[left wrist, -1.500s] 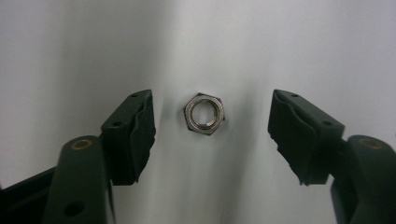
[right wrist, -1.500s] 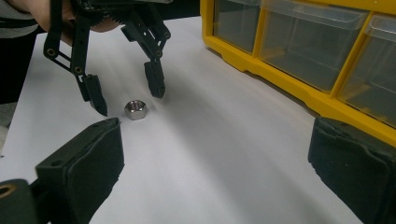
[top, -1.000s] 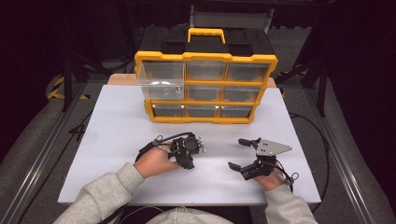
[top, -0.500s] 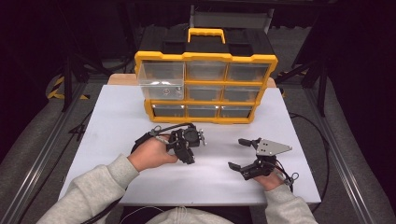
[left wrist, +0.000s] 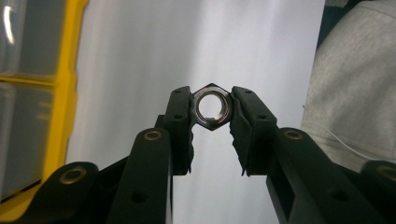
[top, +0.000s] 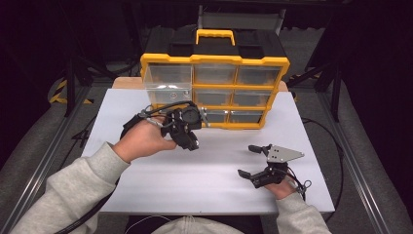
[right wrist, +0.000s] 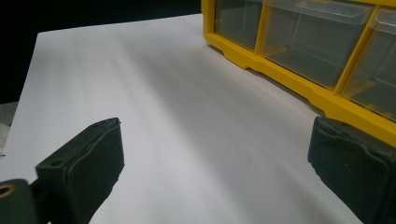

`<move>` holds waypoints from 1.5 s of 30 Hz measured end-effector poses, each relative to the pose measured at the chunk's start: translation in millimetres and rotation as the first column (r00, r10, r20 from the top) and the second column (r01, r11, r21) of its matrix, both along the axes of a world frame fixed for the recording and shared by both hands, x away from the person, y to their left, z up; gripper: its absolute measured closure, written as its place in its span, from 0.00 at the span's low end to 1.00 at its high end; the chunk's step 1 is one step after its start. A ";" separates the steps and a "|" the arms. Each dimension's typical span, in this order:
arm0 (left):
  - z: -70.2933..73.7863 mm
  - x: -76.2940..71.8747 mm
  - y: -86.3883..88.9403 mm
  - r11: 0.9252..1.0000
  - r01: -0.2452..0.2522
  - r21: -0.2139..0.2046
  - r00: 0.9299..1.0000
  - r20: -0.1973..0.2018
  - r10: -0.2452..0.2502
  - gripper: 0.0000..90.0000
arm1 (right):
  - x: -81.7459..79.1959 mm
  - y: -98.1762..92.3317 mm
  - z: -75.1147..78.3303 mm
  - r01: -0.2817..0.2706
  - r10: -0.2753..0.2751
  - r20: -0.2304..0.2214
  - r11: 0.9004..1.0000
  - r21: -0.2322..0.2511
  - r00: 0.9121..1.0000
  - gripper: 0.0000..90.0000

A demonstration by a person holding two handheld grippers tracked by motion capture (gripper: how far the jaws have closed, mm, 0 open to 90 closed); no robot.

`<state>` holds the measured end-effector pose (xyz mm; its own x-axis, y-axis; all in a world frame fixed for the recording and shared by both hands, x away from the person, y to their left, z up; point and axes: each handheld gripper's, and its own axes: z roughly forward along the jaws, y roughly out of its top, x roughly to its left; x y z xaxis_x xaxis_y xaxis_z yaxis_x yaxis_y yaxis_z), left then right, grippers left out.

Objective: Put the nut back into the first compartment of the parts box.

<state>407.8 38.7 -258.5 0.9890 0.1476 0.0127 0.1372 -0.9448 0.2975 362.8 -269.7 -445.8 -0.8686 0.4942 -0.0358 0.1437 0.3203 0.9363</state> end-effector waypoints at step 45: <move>127.5 84.4 48.5 0.824 -0.543 -0.162 0.836 -0.009 0.549 0.77 | 0.3 -0.3 -0.3 -0.003 0.003 -0.006 1.000 -0.002 1.000 0.05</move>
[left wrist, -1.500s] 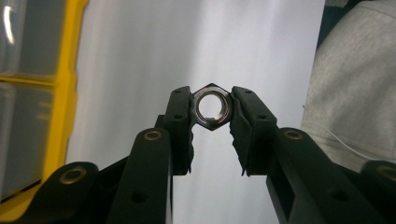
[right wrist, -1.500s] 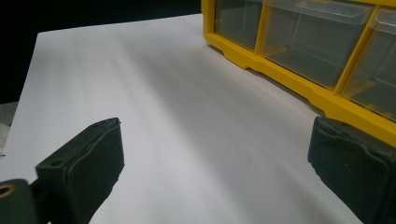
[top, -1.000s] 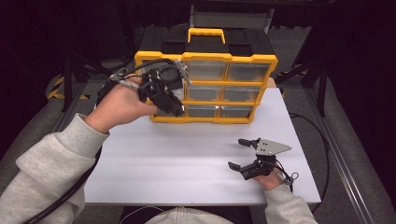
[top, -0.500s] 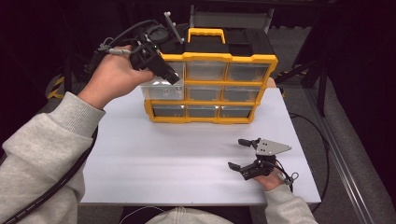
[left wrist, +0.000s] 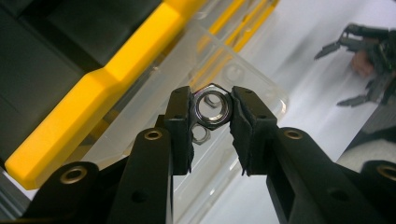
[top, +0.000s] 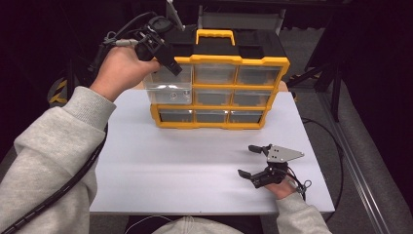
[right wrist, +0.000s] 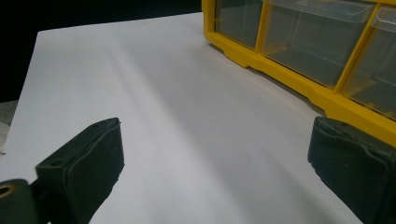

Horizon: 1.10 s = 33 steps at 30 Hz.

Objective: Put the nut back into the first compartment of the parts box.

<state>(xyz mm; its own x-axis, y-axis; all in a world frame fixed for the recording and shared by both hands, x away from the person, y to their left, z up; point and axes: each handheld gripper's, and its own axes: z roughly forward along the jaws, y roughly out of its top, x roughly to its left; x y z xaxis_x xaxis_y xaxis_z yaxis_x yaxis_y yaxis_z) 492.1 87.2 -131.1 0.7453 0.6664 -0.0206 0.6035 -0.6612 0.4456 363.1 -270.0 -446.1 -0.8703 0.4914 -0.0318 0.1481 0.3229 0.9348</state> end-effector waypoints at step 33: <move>-53.0 33.8 -0.5 0.994 -0.097 0.052 0.979 -0.174 0.104 0.77 | 0.4 1.0 -1.2 -0.009 0.008 -0.010 1.000 -0.011 1.000 0.05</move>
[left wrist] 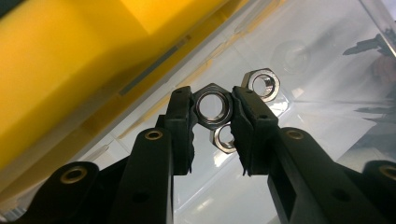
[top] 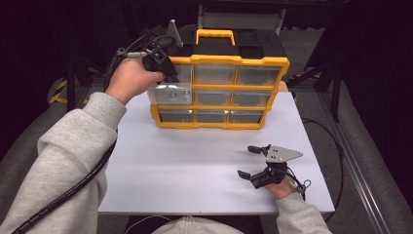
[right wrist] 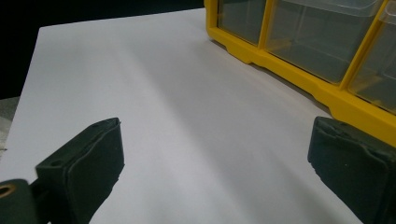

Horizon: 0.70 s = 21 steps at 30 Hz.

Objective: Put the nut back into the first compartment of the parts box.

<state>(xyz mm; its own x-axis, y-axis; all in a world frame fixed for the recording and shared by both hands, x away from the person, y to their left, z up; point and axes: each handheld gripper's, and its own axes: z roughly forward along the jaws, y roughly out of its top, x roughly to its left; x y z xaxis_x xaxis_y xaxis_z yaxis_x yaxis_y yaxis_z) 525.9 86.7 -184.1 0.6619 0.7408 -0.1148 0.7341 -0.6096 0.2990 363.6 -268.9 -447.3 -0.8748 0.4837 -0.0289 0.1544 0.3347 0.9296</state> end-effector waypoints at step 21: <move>24.6 -32.3 20.6 0.994 0.091 -0.064 0.972 0.224 -0.075 0.46 | -0.9 -0.2 1.0 0.006 -0.006 0.007 1.000 0.004 1.000 0.05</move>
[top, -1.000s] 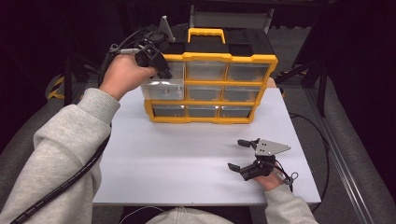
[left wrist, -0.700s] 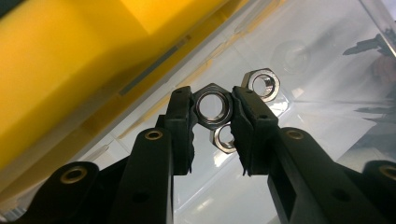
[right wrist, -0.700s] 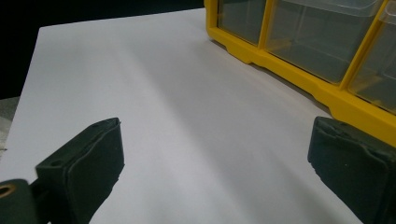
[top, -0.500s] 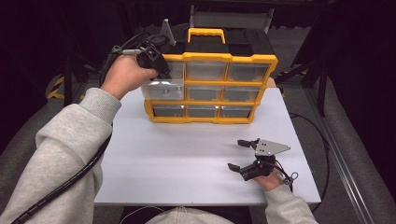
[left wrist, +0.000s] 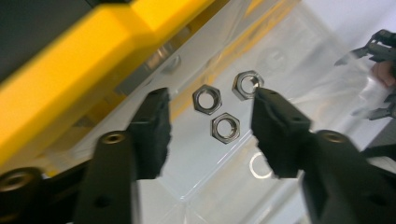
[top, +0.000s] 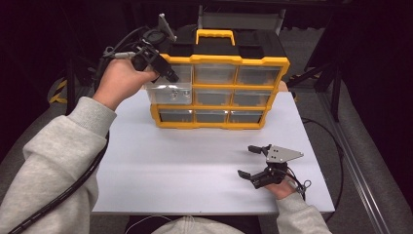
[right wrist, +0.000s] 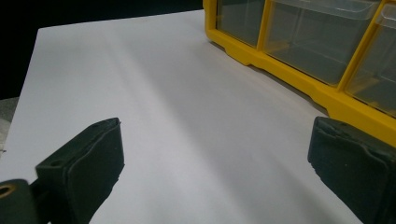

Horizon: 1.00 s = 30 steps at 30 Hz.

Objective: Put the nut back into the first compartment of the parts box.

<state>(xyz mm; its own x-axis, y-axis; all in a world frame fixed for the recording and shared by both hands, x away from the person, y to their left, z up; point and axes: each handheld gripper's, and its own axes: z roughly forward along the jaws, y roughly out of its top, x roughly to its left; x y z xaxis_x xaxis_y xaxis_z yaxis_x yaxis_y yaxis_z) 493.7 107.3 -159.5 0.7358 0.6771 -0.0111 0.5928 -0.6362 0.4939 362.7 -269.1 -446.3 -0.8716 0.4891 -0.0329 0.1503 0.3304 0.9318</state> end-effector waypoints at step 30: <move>-110.1 -96.5 97.2 0.834 0.354 -0.424 0.861 0.496 -0.114 0.02 | -2.1 -11.2 9.2 0.064 -0.067 0.043 0.996 0.065 0.997 0.04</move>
